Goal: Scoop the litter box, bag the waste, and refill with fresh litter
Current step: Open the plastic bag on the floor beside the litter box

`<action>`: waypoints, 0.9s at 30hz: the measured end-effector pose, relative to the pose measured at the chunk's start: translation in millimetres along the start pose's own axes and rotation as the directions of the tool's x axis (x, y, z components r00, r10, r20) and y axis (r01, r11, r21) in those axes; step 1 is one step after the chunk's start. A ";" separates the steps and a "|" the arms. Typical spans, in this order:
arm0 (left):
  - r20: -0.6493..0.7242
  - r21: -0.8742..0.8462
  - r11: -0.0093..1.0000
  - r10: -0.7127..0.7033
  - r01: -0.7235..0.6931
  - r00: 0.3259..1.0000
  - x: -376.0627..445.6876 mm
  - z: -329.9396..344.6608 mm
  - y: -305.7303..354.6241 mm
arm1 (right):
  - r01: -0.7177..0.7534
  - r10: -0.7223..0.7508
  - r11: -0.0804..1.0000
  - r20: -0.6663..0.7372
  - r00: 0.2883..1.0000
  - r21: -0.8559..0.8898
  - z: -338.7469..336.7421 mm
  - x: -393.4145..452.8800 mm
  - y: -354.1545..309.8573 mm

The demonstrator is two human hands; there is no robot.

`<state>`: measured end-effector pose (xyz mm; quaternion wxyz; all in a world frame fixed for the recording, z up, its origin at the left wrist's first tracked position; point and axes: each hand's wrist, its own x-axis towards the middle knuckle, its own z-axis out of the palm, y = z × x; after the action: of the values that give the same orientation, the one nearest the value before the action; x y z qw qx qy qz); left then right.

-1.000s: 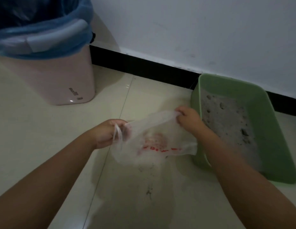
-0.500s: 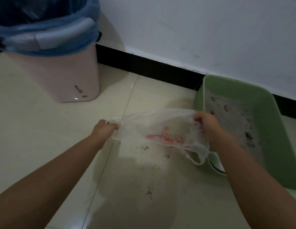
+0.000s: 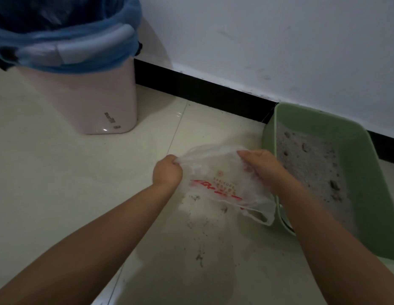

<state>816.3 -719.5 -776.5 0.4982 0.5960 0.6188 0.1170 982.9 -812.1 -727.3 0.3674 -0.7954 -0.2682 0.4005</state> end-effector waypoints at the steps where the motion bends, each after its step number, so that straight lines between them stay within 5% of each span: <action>1: 0.108 -0.319 0.942 -0.071 0.102 0.992 1.2 -4.9 2.3 | 0.038 -0.038 0.995 0.004 0.999 -0.088 -1.5 0.0 1.7; 3: 0.315 -0.681 0.658 -0.132 0.321 0.940 7.1 -12.0 7.2 | 0.093 -0.092 0.961 0.015 0.996 -0.260 -8.4 -0.2 8.2; 5: 0.404 -0.717 0.569 -0.133 0.404 0.905 11.5 -21.4 6.4 | 0.078 -0.070 0.956 0.038 0.997 -0.283 -17.0 0.1 16.7; 11: 0.666 -0.428 0.788 -0.055 0.441 0.744 7.4 -40.9 -8.7 | -0.055 0.066 0.997 -0.204 0.977 0.062 -24.5 6.9 24.9; 14: 0.598 -0.077 0.997 0.036 0.013 0.801 8.2 -36.2 -18.4 | 0.011 -0.030 0.997 -0.233 0.972 -0.082 -15.2 8.8 22.6; 17: 0.487 0.346 0.874 0.145 -0.342 0.861 11.0 -29.2 -25.5 | 0.062 -0.068 0.997 -0.175 0.982 -0.039 -4.3 9.4 20.9; 21: 0.500 0.459 0.731 0.256 -0.504 0.827 4.5 -16.2 -32.3 | 0.155 -0.162 0.984 -0.066 0.985 -0.091 9.4 5.7 19.5; 22: 0.484 0.463 0.733 0.261 -0.498 0.835 4.7 -12.0 -34.9 | 0.250 -0.298 0.929 -0.151 0.942 -0.275 11.9 1.4 19.4; 24: 0.399 0.450 0.785 0.251 -0.426 0.882 7.2 -9.6 -34.0 | 0.455 -0.722 0.582 -0.170 0.671 -0.674 15.4 -10.5 20.1; 25: 0.365 0.442 0.807 0.238 -0.393 0.900 9.4 -10.0 -32.4 | 0.528 -0.829 0.388 -0.037 0.557 -0.755 16.3 -15.5 24.6; 27: 0.343 0.381 0.852 0.232 -0.360 0.910 13.1 -12.1 -29.1 | 0.647 -0.769 0.125 0.339 0.542 -0.752 19.5 -25.2 41.7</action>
<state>791.8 -710.4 -798.4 0.4115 0.7915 0.4506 -0.0350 958.6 -847.6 -757.6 0.1146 -0.6630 -0.7380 -0.0510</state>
